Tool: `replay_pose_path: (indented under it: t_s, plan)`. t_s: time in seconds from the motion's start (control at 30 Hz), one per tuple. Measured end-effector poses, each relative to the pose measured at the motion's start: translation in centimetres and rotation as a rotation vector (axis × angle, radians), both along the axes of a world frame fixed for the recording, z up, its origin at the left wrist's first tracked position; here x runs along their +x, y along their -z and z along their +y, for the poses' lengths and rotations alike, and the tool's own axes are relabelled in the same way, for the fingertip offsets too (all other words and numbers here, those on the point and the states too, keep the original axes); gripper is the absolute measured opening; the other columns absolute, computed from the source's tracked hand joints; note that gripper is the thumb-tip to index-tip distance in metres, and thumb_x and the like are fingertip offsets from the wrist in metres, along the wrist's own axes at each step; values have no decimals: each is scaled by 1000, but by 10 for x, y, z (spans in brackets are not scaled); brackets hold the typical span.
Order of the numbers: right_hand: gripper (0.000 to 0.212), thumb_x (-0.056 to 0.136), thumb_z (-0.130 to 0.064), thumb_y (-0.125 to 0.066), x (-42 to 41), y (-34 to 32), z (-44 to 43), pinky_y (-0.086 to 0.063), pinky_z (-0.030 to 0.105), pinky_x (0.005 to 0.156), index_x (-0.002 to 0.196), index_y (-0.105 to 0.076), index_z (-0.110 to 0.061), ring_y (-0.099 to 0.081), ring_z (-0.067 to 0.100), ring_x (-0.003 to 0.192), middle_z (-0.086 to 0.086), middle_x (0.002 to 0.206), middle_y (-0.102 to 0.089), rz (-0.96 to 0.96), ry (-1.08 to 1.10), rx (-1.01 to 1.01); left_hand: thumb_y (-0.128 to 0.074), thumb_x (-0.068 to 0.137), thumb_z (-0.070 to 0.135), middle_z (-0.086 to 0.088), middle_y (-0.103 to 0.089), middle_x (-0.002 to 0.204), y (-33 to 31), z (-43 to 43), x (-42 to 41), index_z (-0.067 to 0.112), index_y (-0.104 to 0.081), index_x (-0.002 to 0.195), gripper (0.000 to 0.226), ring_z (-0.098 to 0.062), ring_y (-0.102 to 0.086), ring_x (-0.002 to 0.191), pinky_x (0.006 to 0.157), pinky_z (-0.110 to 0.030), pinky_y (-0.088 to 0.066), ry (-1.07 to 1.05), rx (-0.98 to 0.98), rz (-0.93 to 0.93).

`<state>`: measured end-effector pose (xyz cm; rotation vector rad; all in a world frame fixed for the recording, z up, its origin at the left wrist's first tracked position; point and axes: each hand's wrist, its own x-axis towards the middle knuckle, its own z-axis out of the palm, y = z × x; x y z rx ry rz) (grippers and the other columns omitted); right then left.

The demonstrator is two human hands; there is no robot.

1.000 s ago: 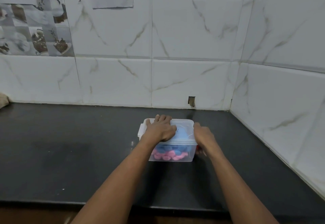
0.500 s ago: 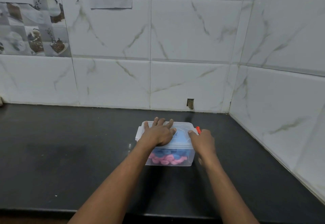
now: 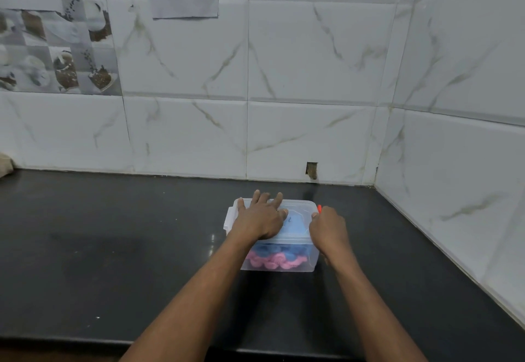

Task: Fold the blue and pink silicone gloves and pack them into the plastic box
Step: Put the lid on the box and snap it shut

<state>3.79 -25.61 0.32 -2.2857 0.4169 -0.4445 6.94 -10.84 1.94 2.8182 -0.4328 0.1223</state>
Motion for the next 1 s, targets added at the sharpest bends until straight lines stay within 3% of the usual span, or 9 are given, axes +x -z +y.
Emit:
replay_pose_path:
  t_s: [0.03, 0.1, 0.17, 0.23, 0.37, 0.5, 0.57, 0.77, 1.0]
  plan:
    - [39, 99, -11, -44, 0, 0, -1, -52, 33, 81, 137, -42, -4, -58, 29, 109, 16, 132, -52, 15, -45, -56, -35, 100, 29, -11, -24, 157, -1, 2, -5, 20, -23, 152, 54, -29, -11, 149, 119, -55, -7, -48, -94, -124]
    - [63, 95, 0, -39, 2, -3, -4, -25, 52, 114, 152, -19, -14, -21, 33, 146, 10, 161, -18, 31, -146, -275, -45, 92, 12, -14, -50, 131, -4, 9, -18, 10, -50, 130, 38, -33, -44, 128, 109, -45, -35, -253, -401, -420]
    - [73, 90, 6, -35, 4, -12, -6, -6, 56, 118, 154, -17, -23, -4, 26, 151, 3, 163, -10, 47, -266, -555, -51, 88, 7, -14, -56, 117, -4, 21, -30, 6, -59, 114, 28, -34, -54, 110, 94, -43, -46, -493, -668, -493]
    - [70, 89, 8, -33, 7, -18, -6, -7, 50, 120, 151, -28, -25, -15, 25, 149, 4, 161, -22, 84, -398, -742, -57, 88, 18, -18, -57, 118, 5, 36, -40, 0, -59, 112, 30, -36, -55, 109, 90, -41, -48, -659, -811, -310]
    - [49, 92, -5, -37, 9, -25, -2, -42, 35, 97, 135, -53, -23, -54, 26, 116, 9, 134, -58, 53, -422, -722, -71, 84, 40, -18, -68, 103, 28, 49, -51, -9, -59, 112, 58, -31, -67, 84, 73, -38, -58, -651, -1402, 200]
    - [25, 91, -12, -40, 11, -25, 21, -43, 35, 75, 107, -59, -12, -59, 30, 98, 11, 111, -63, -67, -330, -763, -80, 77, 20, -23, -73, 90, 29, 48, -52, -6, -66, 99, 37, -32, -71, 71, 53, -35, -58, -580, -1769, 385]
    - [22, 91, -10, -39, 11, -20, 27, -39, 35, 71, 105, -56, -11, -60, 32, 96, 12, 109, -59, -107, -315, -778, -81, 72, 10, -23, -73, 89, 31, 45, -50, -4, -69, 94, 28, -33, -71, 72, 61, -42, -61, -580, -1896, 354]
    - [18, 92, -13, -41, 17, -11, 20, -38, 35, 74, 106, -51, -14, -56, 31, 95, 10, 113, -48, -95, -318, -677, -60, 86, 13, -3, -72, 108, 37, 18, -54, 18, -67, 119, 34, -22, -68, 95, 88, -40, -55, -577, -1676, -106]
    - [17, 95, -15, -40, 21, -8, 17, -37, 36, 78, 109, -49, -16, -50, 26, 102, 7, 114, -52, -111, -333, -712, -55, 90, 13, -1, -65, 122, 42, 30, -44, 22, -58, 130, 41, -21, -62, 107, 96, -44, -52, -494, -1530, -99]
